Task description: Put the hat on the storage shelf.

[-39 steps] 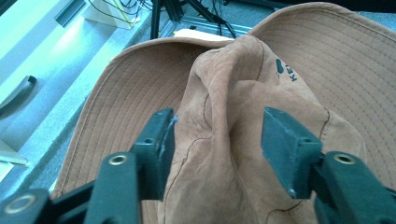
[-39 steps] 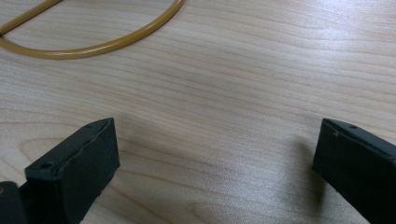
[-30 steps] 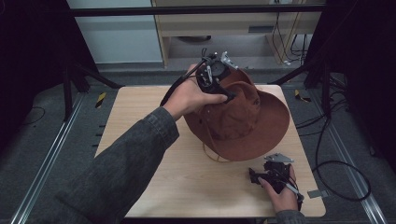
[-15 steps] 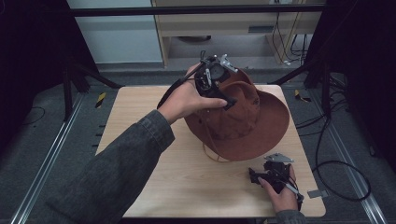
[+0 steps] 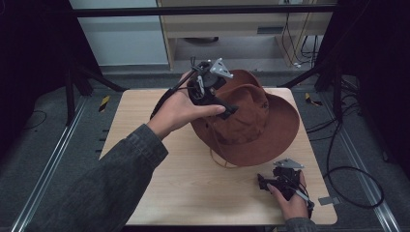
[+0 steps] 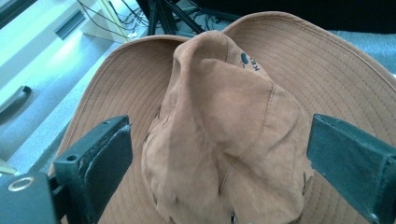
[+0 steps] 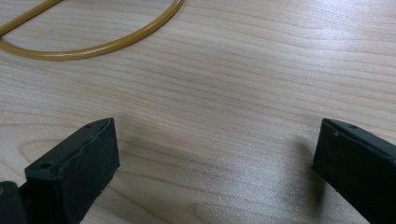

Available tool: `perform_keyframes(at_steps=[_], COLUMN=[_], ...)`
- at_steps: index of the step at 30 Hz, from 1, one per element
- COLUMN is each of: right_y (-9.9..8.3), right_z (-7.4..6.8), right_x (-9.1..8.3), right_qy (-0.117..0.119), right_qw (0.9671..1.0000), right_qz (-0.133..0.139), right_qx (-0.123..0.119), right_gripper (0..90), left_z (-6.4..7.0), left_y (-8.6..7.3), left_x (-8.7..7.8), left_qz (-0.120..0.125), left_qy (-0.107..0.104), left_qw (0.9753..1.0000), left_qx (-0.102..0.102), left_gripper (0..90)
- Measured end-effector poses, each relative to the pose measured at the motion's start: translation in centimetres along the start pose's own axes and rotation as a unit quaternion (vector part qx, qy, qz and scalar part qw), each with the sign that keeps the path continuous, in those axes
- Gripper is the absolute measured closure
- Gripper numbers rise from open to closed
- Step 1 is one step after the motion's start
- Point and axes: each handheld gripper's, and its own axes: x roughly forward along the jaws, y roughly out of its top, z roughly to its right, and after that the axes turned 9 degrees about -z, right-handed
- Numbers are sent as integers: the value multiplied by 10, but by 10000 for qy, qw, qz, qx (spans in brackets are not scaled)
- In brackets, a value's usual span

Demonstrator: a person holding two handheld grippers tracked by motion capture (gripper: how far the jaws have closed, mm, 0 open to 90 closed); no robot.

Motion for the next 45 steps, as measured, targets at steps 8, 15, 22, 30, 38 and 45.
perform_keyframes(at_steps=[8, 15, 22, 30, 38, 45], right_y=[0, 0, 0, 0, 0, 0], right_z=[0, -3, 0, 0, 0, -3], right_x=[0, 0, 0, -1, -1, 0], right_qy=[5, 22, 6, 18, 50, 33], right_qw=[10000, 10000, 10000, 10000, 10000, 10000], right_qz=[-5, -14, -7, -21, -32, -19], right_qx=[-6, 87, -13, -2, 5, 85], right_gripper=[4, 4, 4, 4, 4, 4], left_z=[-3, -4, -7, -12, -16, -19], left_y=[-11, -22, -34, -55, -85, -104], left_x=[-17, -26, -31, -48, -60, -68], left_qz=[76, 111, 97, 235, 331, 371], left_qy=[13, -34, -4, 198, 226, 302], left_qw=[10000, 9999, 9999, 9990, 9981, 9971], left_qx=[-18, -72, -103, -317, -472, -591], left_gripper=[60, 55, 52, 56, 55, 53])
